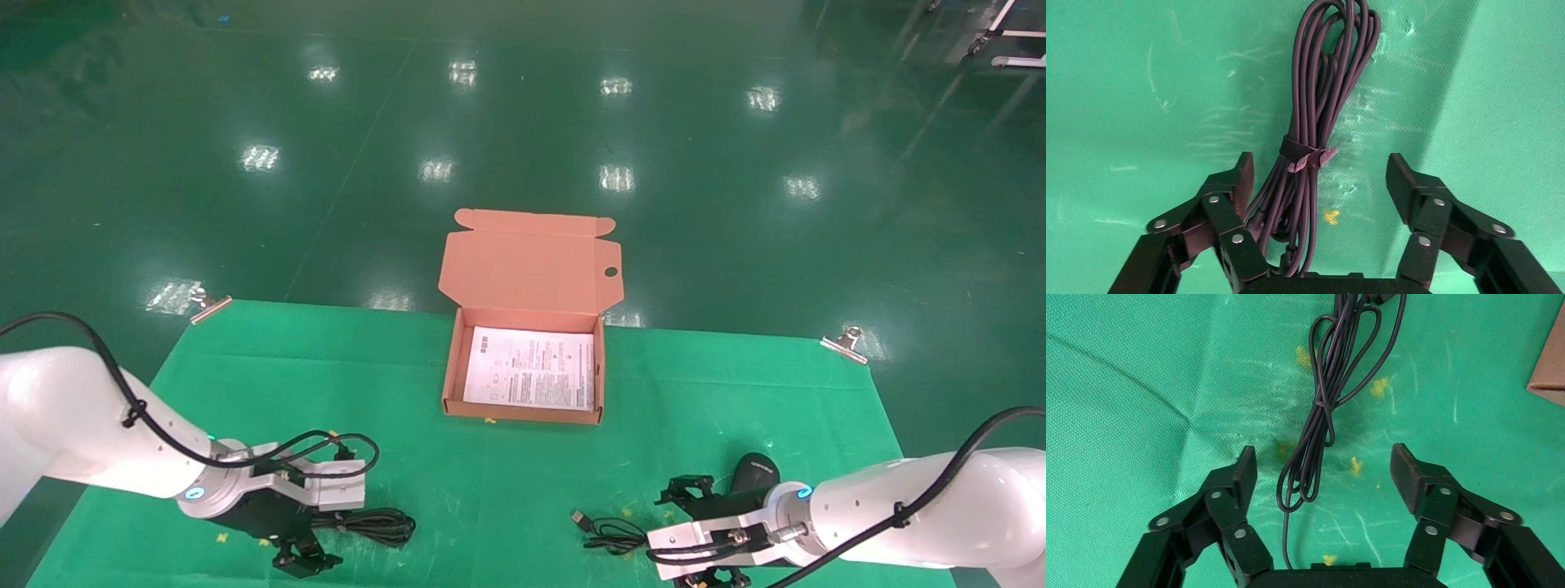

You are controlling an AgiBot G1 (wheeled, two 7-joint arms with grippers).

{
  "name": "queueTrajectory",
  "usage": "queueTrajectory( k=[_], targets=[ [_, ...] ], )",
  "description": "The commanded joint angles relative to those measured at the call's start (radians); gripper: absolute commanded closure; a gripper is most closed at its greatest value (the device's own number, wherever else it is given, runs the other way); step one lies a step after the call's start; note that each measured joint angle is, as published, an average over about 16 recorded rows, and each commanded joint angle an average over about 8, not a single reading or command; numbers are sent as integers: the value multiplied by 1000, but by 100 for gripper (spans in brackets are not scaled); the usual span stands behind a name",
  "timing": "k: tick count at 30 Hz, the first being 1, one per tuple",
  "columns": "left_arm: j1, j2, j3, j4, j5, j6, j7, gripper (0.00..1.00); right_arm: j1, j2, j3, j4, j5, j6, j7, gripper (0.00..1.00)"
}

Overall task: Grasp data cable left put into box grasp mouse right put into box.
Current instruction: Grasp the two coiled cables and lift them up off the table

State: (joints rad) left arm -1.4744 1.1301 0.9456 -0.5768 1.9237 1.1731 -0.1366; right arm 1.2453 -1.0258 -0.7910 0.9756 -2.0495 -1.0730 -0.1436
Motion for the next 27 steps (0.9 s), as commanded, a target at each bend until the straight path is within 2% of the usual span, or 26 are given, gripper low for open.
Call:
queueTrajectory(
  k=[1,27],
  targets=[
    [1,-1,0,-2,0,0,-1,100,1,1,0,1,1,-1,0,100],
    [2,-3,0,-11,1,3,-4,100,3,2,1,4,3,-5,0,100]
  ],
)
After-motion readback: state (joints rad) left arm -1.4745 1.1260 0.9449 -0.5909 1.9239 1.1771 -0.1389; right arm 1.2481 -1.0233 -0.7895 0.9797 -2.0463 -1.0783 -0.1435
